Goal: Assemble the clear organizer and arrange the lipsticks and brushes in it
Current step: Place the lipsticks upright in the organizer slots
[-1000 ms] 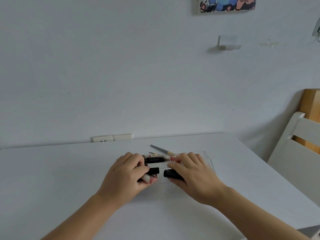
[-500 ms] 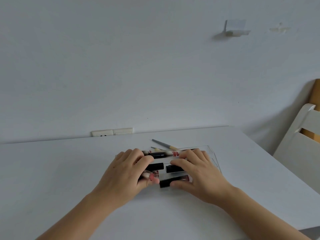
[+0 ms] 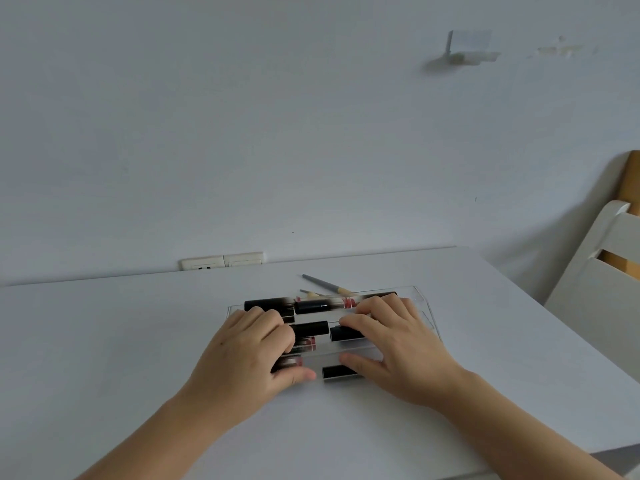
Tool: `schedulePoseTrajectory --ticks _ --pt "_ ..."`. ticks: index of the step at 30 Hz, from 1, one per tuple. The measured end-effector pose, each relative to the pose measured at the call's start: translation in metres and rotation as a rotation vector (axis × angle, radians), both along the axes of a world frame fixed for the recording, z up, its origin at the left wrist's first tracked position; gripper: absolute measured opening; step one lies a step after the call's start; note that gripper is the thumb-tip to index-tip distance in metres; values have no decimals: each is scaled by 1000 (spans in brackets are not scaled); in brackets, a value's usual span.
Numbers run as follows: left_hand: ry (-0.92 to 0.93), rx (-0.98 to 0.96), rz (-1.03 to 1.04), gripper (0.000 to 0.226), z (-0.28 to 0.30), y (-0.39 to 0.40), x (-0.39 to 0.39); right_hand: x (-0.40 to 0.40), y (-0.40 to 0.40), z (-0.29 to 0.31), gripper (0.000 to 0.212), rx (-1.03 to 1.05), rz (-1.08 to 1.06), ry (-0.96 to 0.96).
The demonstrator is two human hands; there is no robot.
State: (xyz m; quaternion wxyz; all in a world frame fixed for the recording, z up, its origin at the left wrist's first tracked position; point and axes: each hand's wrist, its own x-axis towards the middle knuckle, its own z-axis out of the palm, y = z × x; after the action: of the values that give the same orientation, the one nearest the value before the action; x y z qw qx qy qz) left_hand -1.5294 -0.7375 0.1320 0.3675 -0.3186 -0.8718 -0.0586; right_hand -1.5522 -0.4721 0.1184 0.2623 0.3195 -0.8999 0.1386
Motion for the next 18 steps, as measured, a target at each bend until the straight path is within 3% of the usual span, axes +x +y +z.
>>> schedulePoseTrajectory --ticks 5,9,11,14,16,18 --pt "-21 29 -9 47 -2 -2 0 2 0 1 44 29 -11 -24" --pt "-62 168 20 44 3 -10 0 7 -2 2 43 49 0 -9" --pt "-179 247 111 50 5 -20 -2 10 -4 3 43 55 9 -3" --pt "-525 497 160 64 3 -35 -2 16 -10 4 44 67 5 -4" --pt "-668 619 137 54 -4 -42 -3 20 -14 5 46 77 -3 -15" --pt "-697 657 144 44 -6 -46 -3 26 -19 6 49 86 -14 -33"
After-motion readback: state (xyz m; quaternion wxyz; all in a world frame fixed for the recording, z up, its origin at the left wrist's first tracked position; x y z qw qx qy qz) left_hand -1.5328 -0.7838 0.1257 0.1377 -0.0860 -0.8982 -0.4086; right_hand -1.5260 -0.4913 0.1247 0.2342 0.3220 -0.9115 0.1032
